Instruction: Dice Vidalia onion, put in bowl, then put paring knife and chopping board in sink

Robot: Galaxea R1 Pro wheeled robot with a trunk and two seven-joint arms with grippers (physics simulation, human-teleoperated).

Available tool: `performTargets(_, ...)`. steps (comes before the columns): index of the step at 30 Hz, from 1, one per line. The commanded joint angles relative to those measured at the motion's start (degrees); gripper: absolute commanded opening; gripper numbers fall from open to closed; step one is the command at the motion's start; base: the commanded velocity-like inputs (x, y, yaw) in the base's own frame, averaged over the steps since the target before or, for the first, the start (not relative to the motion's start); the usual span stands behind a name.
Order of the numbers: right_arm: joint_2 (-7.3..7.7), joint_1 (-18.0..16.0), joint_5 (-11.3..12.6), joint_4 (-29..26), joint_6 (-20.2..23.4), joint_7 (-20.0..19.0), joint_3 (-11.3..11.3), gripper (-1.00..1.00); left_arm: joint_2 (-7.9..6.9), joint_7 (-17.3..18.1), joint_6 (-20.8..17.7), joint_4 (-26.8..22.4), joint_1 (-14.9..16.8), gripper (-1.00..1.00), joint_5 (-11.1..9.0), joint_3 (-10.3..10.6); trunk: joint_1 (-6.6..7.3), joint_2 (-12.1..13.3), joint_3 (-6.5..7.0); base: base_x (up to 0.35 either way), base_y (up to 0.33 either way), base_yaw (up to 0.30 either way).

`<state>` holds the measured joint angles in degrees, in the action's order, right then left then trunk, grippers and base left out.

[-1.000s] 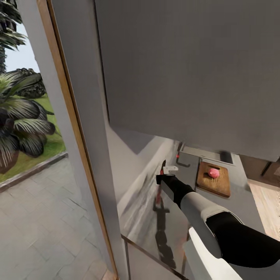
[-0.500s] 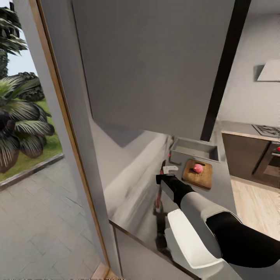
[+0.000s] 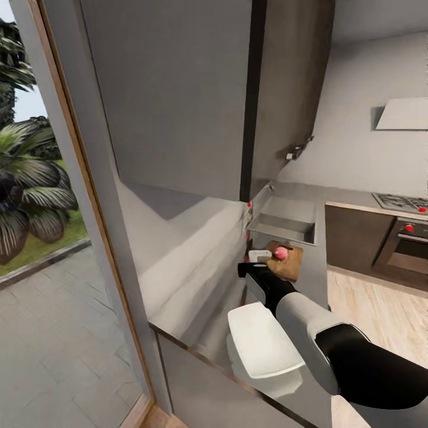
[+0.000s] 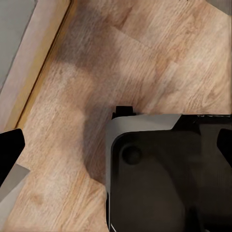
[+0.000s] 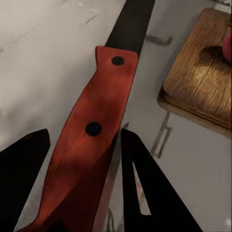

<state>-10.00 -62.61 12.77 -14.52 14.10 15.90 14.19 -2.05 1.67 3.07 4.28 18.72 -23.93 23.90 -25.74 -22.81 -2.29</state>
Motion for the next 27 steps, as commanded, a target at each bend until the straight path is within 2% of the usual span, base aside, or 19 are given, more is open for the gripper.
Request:
performTargets(1, 0.0, -0.05, 0.59, -0.65, 0.26, 0.53, 0.4, -1.0, 0.03, 0.17, 0.34, 0.2, 0.09, 1.0, -0.5, 0.5, -0.05, -0.1, -0.04, -0.008, -0.026, 0.0)
performTargets(7, 0.0, -0.05, 0.49, -4.46, 1.11, 0.77, 0.47, -1.0, 0.03, 0.18, 0.35, 0.2, 0.09, 1.0, -0.5, 0.5, -0.05, -0.1, 0.5, -0.002, -0.007, 0.0)
performTargets(16, 0.0, -0.05, 0.18, -9.81, 6.08, 0.88, 0.55, -1.0, 0.04, 0.1, 0.44, 0.2, 0.09, 1.0, -0.5, 0.51, -0.05, -0.1, 1.31, 0.0, -0.015, 0.0)
performTargets(23, 0.0, -0.05, 0.08, -10.1, 6.68, 0.95, 0.58, -1.0, 0.06, 0.09, 0.44, 0.2, 0.09, 1.0, -0.5, 0.53, -0.05, -0.1, 1.63, 0.056, -0.255, 0.0)
performTargets(27, 0.0, -0.05, 0.08, -10.17, 8.58, 0.95, 0.57, -1.0, 0.18, 0.12, 0.44, 0.2, 0.09, 1.0, -0.5, 0.52, -0.05, -0.1, 1.64, 0.11, -0.318, 0.0)
